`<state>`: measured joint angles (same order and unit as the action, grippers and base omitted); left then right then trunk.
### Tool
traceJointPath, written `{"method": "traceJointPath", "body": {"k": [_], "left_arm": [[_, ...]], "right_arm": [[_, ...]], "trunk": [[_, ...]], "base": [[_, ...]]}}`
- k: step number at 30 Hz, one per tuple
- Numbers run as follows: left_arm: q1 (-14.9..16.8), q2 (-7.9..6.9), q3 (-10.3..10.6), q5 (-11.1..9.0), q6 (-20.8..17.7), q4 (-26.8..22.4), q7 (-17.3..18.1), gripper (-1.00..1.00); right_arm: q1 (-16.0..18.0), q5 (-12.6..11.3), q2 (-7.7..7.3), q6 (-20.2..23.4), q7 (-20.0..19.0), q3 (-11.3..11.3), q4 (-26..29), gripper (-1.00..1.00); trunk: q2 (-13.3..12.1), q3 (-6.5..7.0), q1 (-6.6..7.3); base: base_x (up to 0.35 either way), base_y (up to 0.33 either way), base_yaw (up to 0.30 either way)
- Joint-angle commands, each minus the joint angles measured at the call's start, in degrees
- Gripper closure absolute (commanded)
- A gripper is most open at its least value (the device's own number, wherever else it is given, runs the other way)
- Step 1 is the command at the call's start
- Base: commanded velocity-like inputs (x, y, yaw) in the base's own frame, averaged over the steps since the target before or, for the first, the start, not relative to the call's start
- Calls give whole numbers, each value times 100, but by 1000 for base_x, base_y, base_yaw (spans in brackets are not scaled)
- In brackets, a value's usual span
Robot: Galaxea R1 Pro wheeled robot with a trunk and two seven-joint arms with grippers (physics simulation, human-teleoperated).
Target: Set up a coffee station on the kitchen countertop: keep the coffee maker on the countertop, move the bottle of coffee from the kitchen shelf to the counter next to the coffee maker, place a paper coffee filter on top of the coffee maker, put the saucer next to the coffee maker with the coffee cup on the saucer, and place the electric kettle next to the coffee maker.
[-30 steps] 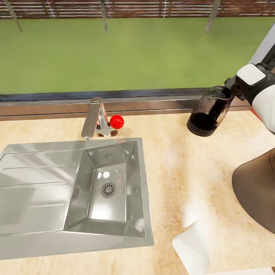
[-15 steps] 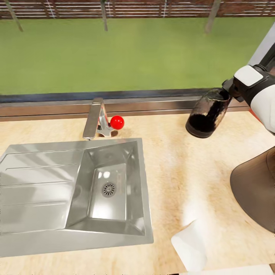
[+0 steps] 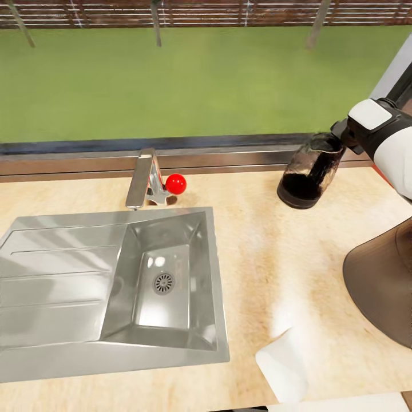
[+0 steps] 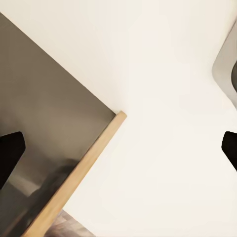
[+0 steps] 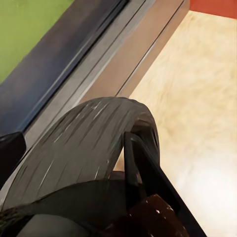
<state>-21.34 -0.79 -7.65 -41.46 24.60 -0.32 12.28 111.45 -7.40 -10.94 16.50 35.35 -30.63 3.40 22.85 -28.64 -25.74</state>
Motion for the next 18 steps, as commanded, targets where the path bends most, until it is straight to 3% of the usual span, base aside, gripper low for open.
{"method": "traceJointPath", "body": {"k": [1, 18], "left_arm": [[-2, 0, -45, -11, 1, -4, 47, -100], [-2, -9, -44, -3, 1, -4, 47, -100]], "right_arm": [[0, -110, -3, 44, 26, 46, -522, 100], [0, -104, -45, 307, 108, 46, -431, 100]], "trunk": [[7, -8, -4], [7, -8, -4]], "base": [[0, 0, 0], [0, 0, 0]]}}
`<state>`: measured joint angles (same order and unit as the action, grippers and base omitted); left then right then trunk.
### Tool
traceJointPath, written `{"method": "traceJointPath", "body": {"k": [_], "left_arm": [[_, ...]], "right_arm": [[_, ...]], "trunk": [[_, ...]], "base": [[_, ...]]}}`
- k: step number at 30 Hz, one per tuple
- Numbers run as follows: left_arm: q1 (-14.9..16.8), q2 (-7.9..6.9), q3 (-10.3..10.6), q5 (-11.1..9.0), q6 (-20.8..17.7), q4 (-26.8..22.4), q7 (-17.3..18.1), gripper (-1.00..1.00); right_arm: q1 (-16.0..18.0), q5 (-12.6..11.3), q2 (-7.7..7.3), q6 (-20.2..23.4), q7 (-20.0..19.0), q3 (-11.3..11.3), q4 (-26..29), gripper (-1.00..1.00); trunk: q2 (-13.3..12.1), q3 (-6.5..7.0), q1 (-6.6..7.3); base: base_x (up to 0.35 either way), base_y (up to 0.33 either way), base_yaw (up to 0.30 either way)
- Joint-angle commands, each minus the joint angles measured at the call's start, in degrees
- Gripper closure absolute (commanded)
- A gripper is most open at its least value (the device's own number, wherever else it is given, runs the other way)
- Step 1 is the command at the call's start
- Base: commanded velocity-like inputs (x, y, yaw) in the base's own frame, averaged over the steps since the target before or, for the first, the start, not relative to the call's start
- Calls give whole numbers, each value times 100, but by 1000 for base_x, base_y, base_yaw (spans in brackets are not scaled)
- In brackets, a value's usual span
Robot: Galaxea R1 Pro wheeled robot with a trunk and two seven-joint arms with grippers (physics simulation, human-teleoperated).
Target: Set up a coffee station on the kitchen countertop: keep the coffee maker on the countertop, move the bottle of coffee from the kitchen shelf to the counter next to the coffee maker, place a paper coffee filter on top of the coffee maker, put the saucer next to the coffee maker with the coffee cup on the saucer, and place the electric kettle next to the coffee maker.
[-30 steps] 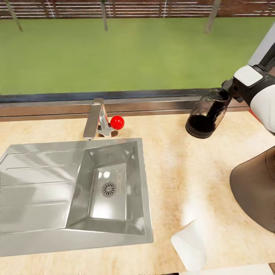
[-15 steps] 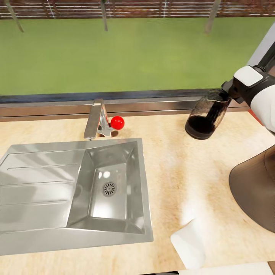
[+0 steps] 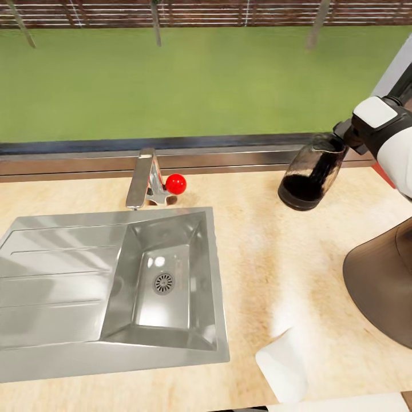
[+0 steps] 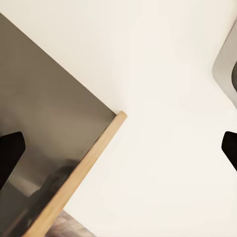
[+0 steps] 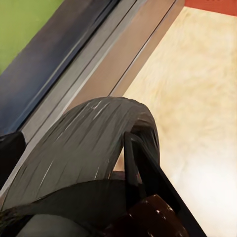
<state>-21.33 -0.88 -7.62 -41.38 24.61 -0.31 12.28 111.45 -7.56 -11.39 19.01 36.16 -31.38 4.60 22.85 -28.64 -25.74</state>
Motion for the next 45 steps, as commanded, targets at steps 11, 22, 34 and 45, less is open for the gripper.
{"method": "traceJointPath", "body": {"k": [11, 22, 34, 45], "left_arm": [[-3, 0, -47, -10, 0, -4, 46, -100], [-3, -7, -46, -10, 0, -4, 46, -100], [-3, -17, 20, -10, 0, -13, 46, -100], [-3, -17, 24, -2, 0, -13, 46, -100]], "right_arm": [[-1, -92, 172, 112, 2, 119, -548, 100], [-1, 147, 244, 379, -28, 123, -337, 100], [-1, 171, 336, 623, 4, 126, -285, 100], [-1, 176, 310, 718, 5, 123, -256, 100]], "trunk": [[7, -8, -4], [7, -8, -4], [7, 25, -4], [7, 125, -4]], "base": [[0, 0, 0], [0, 0, 0], [0, 0, 0], [0, 0, 0]]}}
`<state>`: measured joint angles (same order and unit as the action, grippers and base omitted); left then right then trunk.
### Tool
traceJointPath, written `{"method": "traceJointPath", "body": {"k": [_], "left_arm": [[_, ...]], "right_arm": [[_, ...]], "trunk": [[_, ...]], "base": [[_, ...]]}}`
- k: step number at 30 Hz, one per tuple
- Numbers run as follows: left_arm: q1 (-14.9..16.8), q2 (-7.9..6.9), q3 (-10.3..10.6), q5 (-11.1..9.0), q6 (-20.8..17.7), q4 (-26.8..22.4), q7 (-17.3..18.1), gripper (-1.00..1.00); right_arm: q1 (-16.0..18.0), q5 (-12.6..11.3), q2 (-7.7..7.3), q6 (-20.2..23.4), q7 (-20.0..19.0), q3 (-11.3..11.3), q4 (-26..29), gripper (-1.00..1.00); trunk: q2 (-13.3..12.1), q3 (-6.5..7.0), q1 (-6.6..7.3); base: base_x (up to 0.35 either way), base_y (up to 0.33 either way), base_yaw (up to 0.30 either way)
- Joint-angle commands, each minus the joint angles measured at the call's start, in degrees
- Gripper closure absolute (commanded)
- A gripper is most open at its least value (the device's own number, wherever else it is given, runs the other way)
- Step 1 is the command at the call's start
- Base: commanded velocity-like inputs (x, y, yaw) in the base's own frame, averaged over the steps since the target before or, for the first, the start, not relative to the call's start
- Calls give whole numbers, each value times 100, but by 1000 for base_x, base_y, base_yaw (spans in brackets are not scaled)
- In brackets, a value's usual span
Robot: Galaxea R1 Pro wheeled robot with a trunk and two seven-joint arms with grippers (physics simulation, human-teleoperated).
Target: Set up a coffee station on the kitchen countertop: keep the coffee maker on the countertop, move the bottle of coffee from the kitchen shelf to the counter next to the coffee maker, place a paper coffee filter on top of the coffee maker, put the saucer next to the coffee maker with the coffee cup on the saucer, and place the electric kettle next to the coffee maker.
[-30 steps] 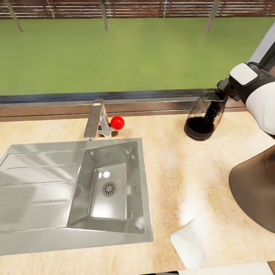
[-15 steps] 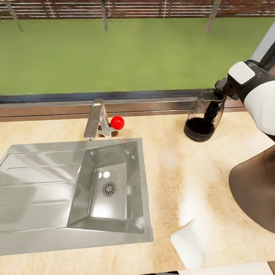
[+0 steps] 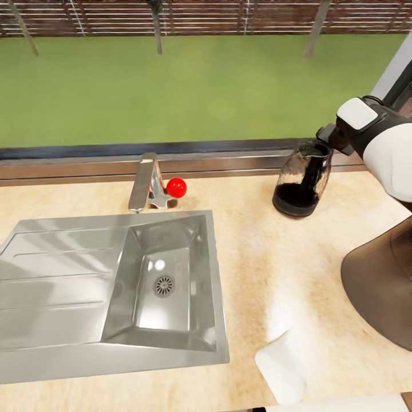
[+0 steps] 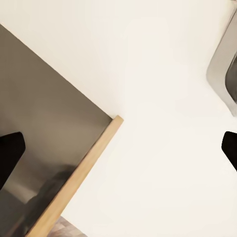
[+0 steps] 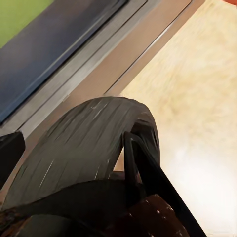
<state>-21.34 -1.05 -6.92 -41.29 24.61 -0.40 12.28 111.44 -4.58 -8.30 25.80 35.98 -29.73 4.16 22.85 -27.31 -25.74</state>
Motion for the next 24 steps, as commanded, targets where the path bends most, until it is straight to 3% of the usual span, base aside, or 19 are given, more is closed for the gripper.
{"method": "traceJointPath", "body": {"k": [1, 10, 24], "left_arm": [[-2, 0, -46, -12, 0, -4, 47, -100], [-2, 0, -46, -11, 7, -4, 47, -100], [-2, 9, -43, -2, 9, -6, 47, -100]], "right_arm": [[1, -122, 0, 64, 23, -41, -187, 100], [1, -130, 62, 850, 38, -44, 891, 100], [1, -75, 123, 1048, 62, -28, 1209, 100]], "trunk": [[7, 1, -5], [7, 84, -5], [7, 202, -5]], "base": [[0, 0, 0], [0, 0, 0], [-23, 0, 0]]}}
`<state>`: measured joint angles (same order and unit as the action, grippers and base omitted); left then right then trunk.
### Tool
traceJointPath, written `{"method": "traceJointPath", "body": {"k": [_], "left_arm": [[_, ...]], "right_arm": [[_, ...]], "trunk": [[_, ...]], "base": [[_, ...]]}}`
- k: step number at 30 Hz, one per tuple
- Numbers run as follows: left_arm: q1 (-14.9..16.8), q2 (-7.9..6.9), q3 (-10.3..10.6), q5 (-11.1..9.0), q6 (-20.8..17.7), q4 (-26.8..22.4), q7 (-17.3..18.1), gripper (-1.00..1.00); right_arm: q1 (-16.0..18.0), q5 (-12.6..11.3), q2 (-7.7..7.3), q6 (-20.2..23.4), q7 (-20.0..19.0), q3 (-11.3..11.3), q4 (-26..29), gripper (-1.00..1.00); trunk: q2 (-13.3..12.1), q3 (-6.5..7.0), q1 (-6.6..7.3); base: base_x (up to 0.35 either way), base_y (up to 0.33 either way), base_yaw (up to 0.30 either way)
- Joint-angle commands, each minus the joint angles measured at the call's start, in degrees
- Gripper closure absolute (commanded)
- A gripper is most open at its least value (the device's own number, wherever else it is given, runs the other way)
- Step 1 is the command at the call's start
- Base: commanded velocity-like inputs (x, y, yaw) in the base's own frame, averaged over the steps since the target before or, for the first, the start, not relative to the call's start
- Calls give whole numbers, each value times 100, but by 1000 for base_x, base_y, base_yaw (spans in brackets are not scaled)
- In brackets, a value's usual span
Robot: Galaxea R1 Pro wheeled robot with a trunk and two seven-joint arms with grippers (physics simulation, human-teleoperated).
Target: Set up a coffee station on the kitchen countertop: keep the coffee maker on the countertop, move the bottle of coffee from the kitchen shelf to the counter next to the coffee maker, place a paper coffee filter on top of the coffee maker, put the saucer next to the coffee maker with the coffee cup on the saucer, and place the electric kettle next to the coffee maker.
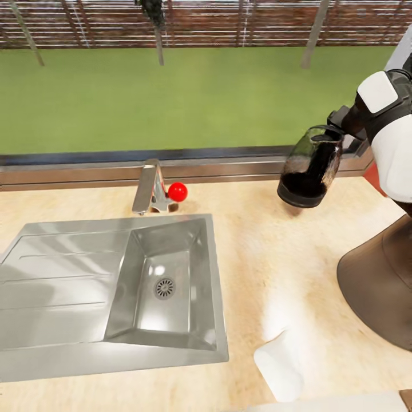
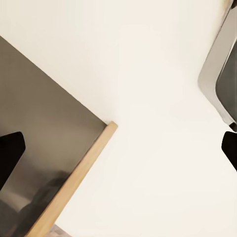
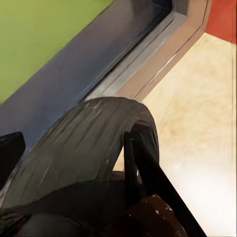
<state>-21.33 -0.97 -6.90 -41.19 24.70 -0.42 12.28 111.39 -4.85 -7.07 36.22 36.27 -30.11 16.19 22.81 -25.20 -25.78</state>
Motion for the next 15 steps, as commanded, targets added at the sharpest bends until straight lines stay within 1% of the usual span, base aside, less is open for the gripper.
{"method": "traceJointPath", "body": {"k": [1, 4, 7, 9, 15], "left_arm": [[-2, 2, -47, -12, 0, -5, 47, -100], [-2, 7, -45, -7, 0, -9, 47, -100], [-2, 8, -43, -4, 0, -11, 47, -100], [-2, 9, -44, -3, 3, -11, 47, -100], [-2, 13, -45, -3, 8, -11, 47, -100]], "right_arm": [[5, 32, 12, 4, 38, 8, -1, 100], [5, 183, 61, 7, 20, 1, -16, 100], [5, 214, 77, 3, 20, -2, -19, 100], [5, 222, 78, 1, 24, -3, -19, 100], [5, 219, 79, 14, 4, -3, -57, 100]], "trunk": [[11, -6, 0], [11, -5, 0], [11, -5, 0], [11, -4, 0], [11, -4, 0]], "base": [[-238, 0, 0], [-260, 0, 0], [-186, 0, 0], [-88, 0, 0], [-10, 0, 0]]}}
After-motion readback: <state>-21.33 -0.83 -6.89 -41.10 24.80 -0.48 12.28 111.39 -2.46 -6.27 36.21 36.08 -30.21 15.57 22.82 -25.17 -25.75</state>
